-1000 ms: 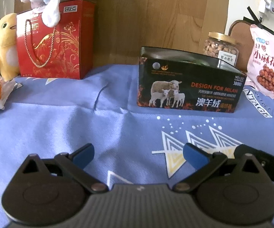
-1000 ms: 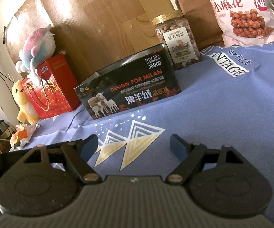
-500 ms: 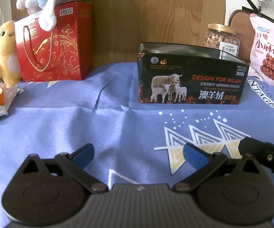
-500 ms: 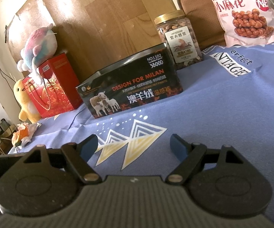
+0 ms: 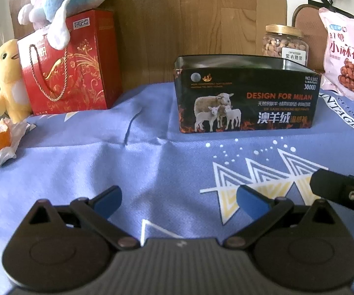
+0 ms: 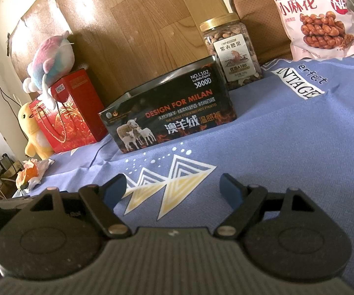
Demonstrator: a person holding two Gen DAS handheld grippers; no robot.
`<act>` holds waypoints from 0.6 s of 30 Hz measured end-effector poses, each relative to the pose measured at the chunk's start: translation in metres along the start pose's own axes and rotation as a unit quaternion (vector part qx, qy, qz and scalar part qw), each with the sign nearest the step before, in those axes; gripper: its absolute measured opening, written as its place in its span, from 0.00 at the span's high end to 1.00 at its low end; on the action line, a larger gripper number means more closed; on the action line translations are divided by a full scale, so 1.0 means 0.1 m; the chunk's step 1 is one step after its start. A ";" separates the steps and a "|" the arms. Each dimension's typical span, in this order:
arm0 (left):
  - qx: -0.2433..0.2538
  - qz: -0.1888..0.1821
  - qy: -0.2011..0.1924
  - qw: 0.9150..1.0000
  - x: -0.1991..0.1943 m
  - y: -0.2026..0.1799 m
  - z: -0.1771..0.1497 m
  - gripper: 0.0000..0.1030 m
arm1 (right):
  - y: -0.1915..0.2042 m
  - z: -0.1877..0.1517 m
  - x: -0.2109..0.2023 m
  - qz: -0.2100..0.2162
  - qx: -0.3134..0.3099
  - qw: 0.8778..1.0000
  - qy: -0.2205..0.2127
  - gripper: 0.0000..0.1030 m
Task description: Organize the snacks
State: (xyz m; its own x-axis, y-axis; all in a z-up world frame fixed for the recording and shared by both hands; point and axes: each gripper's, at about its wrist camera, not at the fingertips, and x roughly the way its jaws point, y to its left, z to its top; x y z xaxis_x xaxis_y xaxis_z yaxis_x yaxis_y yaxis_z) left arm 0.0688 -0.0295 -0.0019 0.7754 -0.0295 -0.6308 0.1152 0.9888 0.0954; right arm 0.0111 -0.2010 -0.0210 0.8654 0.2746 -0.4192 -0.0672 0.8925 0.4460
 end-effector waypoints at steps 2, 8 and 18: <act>0.000 0.000 0.001 1.000 0.00 0.00 0.00 0.00 | 0.00 0.00 0.00 0.001 0.000 1.000 0.000 0.18; 0.001 -0.002 0.002 1.000 0.01 0.00 0.00 0.00 | 0.00 0.00 0.00 0.000 0.000 1.000 0.000 0.18; 0.002 -0.001 0.002 1.000 0.01 -0.01 0.00 0.00 | 0.00 0.00 0.00 0.001 0.000 1.000 0.000 0.18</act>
State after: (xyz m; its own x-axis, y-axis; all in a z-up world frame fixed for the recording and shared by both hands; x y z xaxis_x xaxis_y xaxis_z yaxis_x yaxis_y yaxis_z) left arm 0.0697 -0.0303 -0.0029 0.7721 -0.0313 -0.6347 0.1197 0.9881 0.0970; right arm 0.0108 -0.2013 -0.0210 0.8658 0.2752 -0.4180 -0.0678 0.8920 0.4469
